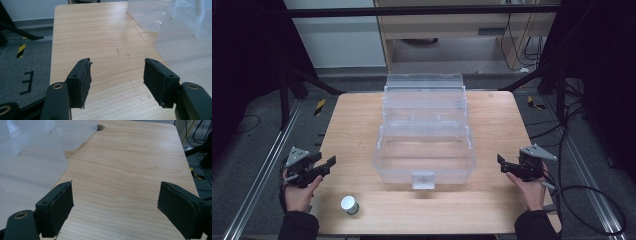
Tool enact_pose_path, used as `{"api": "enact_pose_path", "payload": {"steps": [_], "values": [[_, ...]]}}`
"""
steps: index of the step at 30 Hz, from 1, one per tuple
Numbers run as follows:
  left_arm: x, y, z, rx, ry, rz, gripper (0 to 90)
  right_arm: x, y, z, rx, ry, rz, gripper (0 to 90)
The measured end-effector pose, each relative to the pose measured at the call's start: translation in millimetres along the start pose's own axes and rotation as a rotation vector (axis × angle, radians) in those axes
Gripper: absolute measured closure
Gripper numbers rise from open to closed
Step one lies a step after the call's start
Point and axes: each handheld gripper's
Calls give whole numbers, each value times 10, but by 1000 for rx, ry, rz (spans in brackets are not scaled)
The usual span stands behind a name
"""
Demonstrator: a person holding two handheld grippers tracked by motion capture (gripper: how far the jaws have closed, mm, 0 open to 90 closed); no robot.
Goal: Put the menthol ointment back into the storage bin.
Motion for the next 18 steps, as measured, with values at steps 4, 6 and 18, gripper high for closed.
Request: {"api": "enact_pose_path", "payload": {"steps": [4, 6, 18], "values": [[-38, -28, -27, 34, 7, 54, 383, 19, 9, -18, -9, 8, -7, 127], [-86, -50, -49, 80, 24, 97, 379, 36, 11, -28, 12, 22, -40, 127], [-292, -52, -178, 232, 121, 233, 364, 82, -22, -41, 30, 38, -87, 121]]}}
Point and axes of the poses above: each handheld gripper's, and its own axes: z roughly forward along the jaws, x roughly out of its underside, y roughly to its left, and after that the axes turned 10 degrees about x, right-handed
